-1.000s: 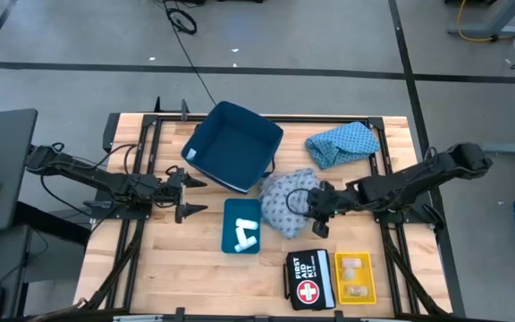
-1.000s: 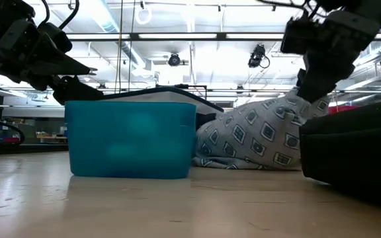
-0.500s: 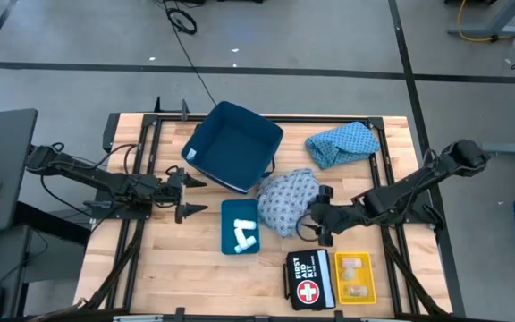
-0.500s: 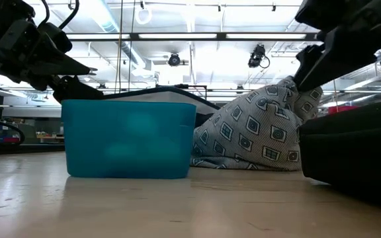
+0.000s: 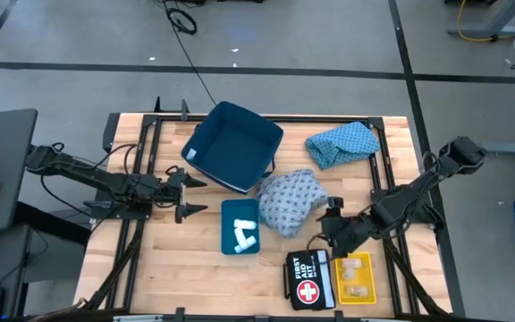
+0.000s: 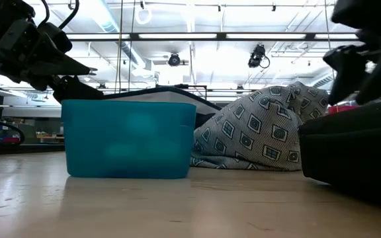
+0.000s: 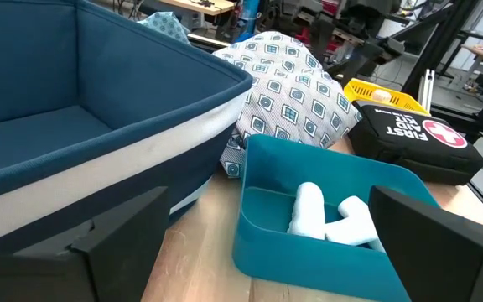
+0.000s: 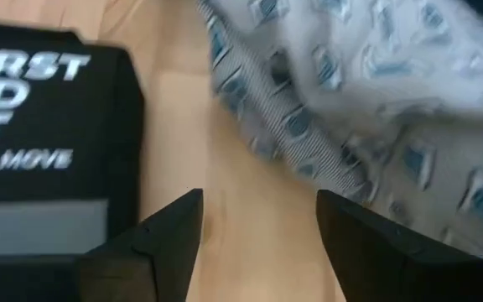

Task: Pick & place medical supplies in basket/bin
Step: Put the gray gown in the blue bin

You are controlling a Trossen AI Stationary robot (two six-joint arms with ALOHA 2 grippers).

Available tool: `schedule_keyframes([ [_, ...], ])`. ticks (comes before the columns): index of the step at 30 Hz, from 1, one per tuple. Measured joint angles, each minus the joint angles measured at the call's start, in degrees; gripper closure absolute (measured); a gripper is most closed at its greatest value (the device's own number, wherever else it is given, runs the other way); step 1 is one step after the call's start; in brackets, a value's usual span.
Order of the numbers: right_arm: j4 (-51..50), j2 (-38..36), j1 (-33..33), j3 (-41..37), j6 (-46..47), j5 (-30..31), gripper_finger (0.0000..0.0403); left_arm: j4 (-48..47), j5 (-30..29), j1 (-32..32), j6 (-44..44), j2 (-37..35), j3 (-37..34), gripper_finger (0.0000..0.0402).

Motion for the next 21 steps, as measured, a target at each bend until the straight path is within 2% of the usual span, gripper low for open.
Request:
schedule_keyframes([
  [4, -0.14, 0.00, 2.79, 0.04, 1.64, 1.58, 0.0170, 0.00, 0.00, 0.01, 0.00, 0.00, 0.00, 0.0004],
  [7, 0.20, 0.22, 3.91, 1.48, -1.20, 3.75, 0.0171, 0.00, 0.00, 0.01, -0.03, 0.00, 0.00, 0.0004],
  [13, 6.97, 0.24, 4.48, 3.80, -17.47, 9.09, 0.0163, 0.02, 0.00, 0.00, -0.17, 0.00, 0.00, 0.0004],
  [17, 11.44, 2.00, 3.20, 3.80, -29.13, 9.15, 0.0132, 0.02, -0.20, 0.02, -0.17, 0.00, 0.00, 0.0004],
  [21, 13.95, 6.74, 1.26, 3.80, -36.88, 9.21, 0.0102, 0.00, -0.22, 0.02, -0.19, 0.02, 0.00, 0.0004],
])
